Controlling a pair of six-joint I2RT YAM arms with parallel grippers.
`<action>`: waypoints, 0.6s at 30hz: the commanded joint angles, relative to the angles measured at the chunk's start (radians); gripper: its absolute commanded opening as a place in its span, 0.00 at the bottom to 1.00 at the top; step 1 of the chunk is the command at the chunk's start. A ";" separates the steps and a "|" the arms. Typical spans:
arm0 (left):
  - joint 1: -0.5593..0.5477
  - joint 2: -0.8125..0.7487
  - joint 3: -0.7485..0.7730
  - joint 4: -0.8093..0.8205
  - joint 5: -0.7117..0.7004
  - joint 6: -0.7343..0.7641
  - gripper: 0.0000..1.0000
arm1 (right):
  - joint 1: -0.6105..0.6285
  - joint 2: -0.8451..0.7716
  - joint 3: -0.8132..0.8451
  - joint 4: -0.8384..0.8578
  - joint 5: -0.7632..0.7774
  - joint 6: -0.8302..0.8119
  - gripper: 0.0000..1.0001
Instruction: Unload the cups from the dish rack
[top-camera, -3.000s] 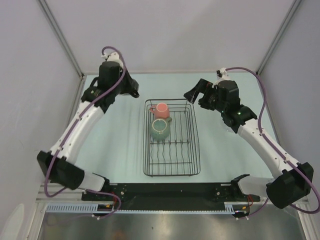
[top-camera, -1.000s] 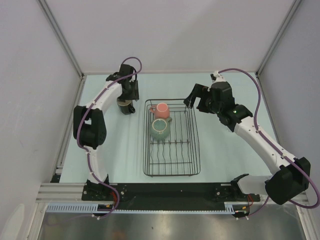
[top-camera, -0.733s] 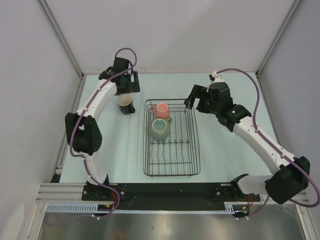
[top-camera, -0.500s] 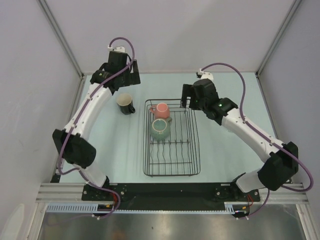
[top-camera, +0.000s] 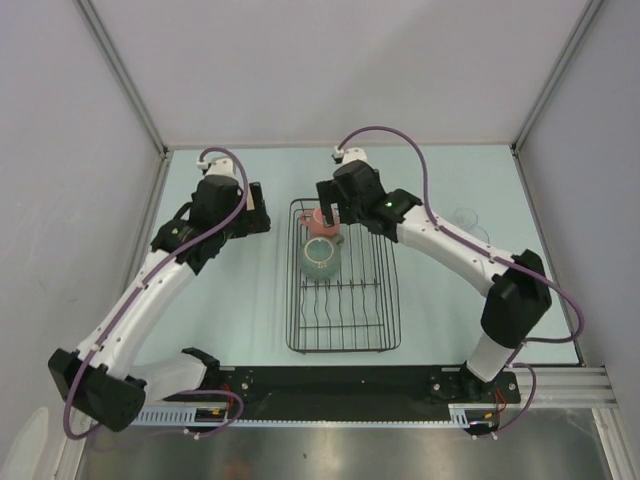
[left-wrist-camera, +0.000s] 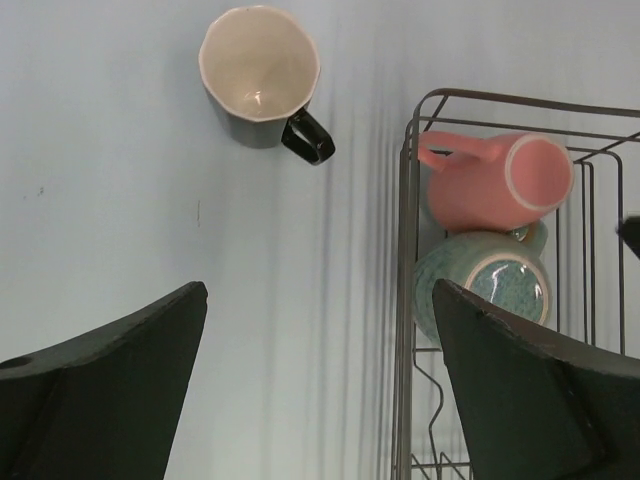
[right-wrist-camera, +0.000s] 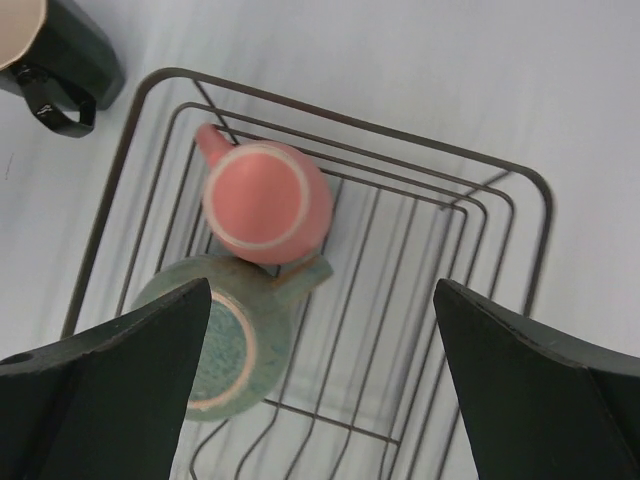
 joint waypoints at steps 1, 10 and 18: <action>-0.006 -0.150 -0.057 0.089 0.010 -0.001 1.00 | 0.031 0.108 0.112 0.025 -0.025 -0.040 1.00; -0.009 -0.206 -0.105 0.016 -0.024 -0.004 1.00 | 0.045 0.292 0.227 0.028 -0.042 -0.028 1.00; -0.011 -0.207 -0.132 0.023 -0.019 -0.010 1.00 | 0.031 0.375 0.284 0.013 -0.048 -0.025 1.00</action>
